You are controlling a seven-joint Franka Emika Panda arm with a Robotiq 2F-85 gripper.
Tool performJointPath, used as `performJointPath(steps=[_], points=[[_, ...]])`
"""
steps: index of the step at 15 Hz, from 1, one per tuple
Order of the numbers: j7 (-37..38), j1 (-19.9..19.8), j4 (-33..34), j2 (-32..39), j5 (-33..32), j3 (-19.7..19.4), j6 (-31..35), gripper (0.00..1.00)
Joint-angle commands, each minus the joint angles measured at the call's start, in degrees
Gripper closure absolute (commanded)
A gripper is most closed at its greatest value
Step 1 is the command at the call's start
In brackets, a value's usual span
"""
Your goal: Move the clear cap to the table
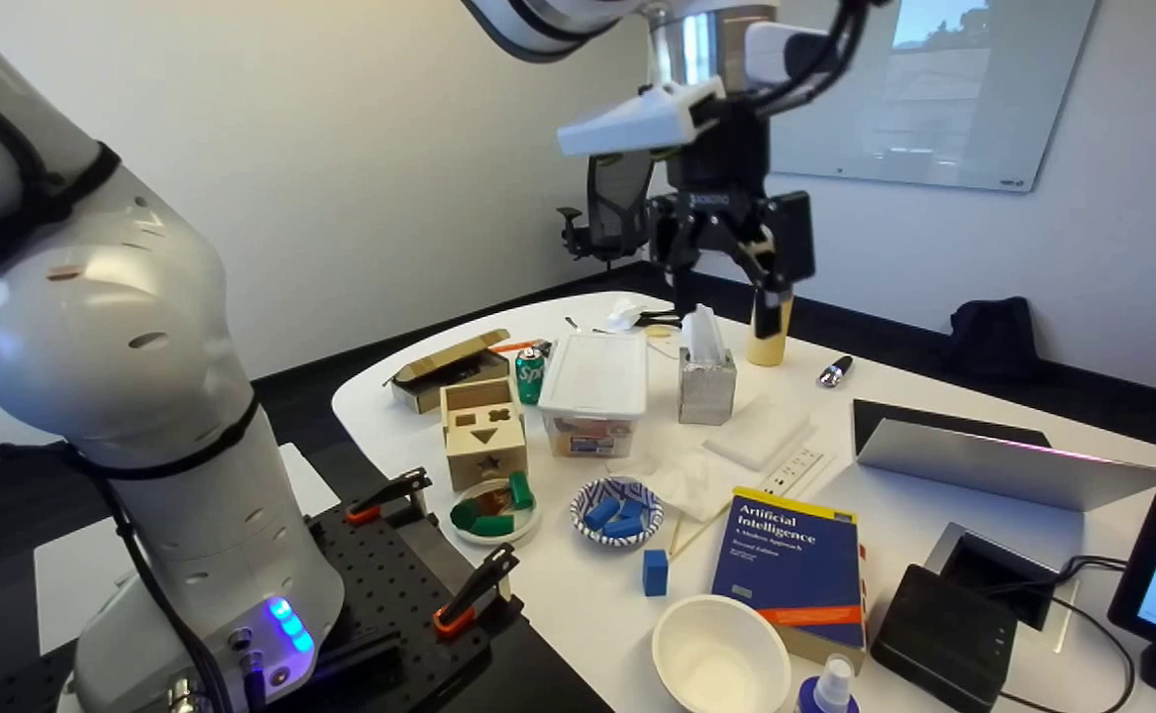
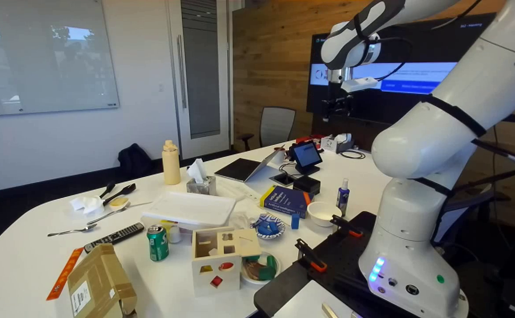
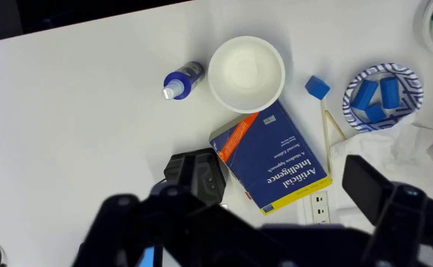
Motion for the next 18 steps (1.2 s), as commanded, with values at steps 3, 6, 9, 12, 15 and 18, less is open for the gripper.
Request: performJointPath(steps=[3,6,9,12,15,18], points=[[-7.47,-2.5,9.88,19.29,10.51,-8.63,9.78,0.0],[-11.17,-4.42,14.46,28.66,18.47,-9.36,11.44,0.0],[-11.4,-7.65,18.14,35.96,21.45,-7.57,11.86,0.0],[-10.52,-10.89,20.66,41.36,21.48,-5.88,11.8,0.0],[-10.49,-13.89,20.88,45.19,21.82,-4.23,13.75,0.0],[-10.4,-16.3,20.67,48.09,22.75,-2.46,14.63,0.0]])
